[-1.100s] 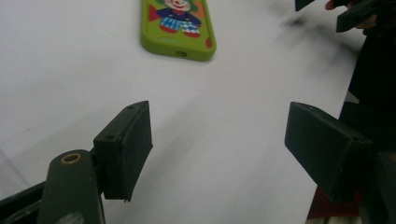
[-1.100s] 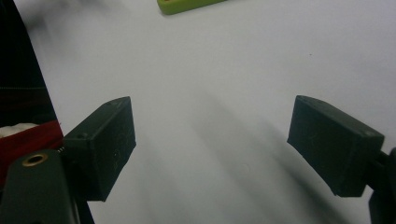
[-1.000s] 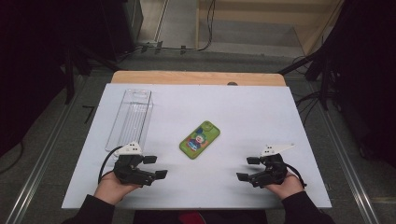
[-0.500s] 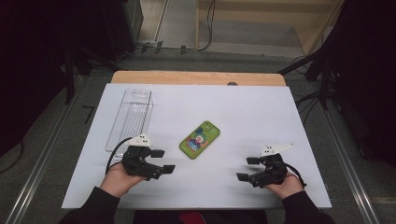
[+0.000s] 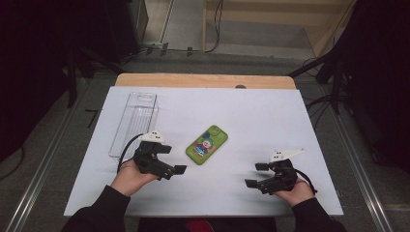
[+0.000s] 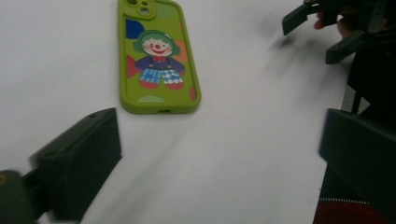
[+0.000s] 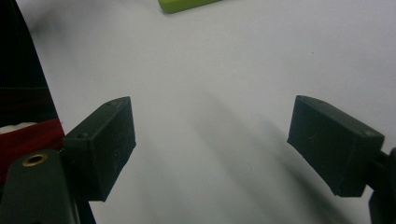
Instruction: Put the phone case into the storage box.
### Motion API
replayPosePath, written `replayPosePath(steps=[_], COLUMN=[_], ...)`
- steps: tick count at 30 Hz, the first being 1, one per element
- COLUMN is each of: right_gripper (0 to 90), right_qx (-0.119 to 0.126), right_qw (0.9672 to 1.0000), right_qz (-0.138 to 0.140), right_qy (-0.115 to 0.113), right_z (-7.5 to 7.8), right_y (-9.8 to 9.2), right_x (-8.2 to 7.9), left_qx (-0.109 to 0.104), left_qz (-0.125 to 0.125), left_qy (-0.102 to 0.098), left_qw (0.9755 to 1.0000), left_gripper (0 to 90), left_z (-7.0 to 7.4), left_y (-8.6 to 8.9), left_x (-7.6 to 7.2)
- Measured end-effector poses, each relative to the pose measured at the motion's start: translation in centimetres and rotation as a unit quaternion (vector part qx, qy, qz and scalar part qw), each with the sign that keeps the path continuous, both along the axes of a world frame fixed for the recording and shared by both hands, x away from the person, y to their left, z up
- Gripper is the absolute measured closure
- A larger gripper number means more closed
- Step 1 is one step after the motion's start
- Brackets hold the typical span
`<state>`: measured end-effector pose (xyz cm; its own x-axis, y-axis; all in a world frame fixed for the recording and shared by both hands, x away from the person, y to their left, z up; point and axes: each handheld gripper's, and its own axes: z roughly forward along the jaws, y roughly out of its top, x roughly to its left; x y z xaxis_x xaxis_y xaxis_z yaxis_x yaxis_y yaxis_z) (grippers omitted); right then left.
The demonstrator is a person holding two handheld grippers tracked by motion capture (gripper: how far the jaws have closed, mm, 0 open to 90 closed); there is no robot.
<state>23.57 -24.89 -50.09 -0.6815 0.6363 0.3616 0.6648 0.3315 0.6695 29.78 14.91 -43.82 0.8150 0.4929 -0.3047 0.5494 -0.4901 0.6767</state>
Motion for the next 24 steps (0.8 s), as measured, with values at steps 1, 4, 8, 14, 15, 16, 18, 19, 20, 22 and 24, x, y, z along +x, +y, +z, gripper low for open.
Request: replayPosePath(steps=[1,4,8,14,15,16,18,19,20,22,24], right_gripper=[13.3,13.3,13.3,13.3,13.3,13.3,13.3,13.3,13.3,13.3,13.3], right_qx=[0.001,0.000,0.001,0.001,0.001,0.000,0.001,0.001,0.001,0.002,0.002], right_qw=[1.0000,1.0000,1.0000,1.0000,1.0000,1.0000,1.0000,1.0000,1.0000,1.0000,1.0000], right_qz=[0.000,0.000,-0.001,-0.001,-0.001,-0.002,-0.003,-0.003,-0.003,-0.003,-0.003], right_qy=[0.000,-0.001,0.000,-0.001,-0.001,0.000,0.000,0.000,0.000,0.001,0.000], right_z=[0.0,0.0,0.0,0.0,0.0,0.0,0.0,0.0,0.0,0.0,0.0], right_y=[0.0,0.0,-0.1,-0.1,-0.1,-0.1,-0.1,-0.1,-0.1,-0.1,-0.1], right_x=[0.0,0.0,0.0,0.0,0.0,0.0,0.0,0.1,0.1,0.1,0.1], left_qx=[0.006,0.001,0.003,0.008,0.008,0.009,0.005,0.005,0.002,0.003,0.004], left_qz=[-0.006,-0.014,-0.011,-0.009,-0.008,-0.006,-0.003,-0.005,-0.005,-0.004,-0.003], left_qy=[-0.001,-0.005,-0.004,-0.007,-0.007,-0.007,-0.006,-0.007,-0.005,-0.006,-0.007], left_qw=[1.0000,0.9999,0.9999,0.9999,0.9999,0.9999,1.0000,0.9999,1.0000,1.0000,1.0000], left_gripper=[0.0,0.0,0.0,0.0,0.0,0.0,0.0,0.0,0.0,0.0,0.0], left_z=[0.0,-0.2,-0.3,-0.4,-0.5,-0.5,-0.5,-0.5,-0.5,-0.4,-0.4], left_y=[-0.2,-0.7,-1.0,-1.5,-1.6,-1.7,-1.8,-1.8,-1.9,-2.1,-2.3], left_x=[0.1,0.5,0.9,1.6,1.7,1.8,2.1,2.2,2.3,2.6,2.8])
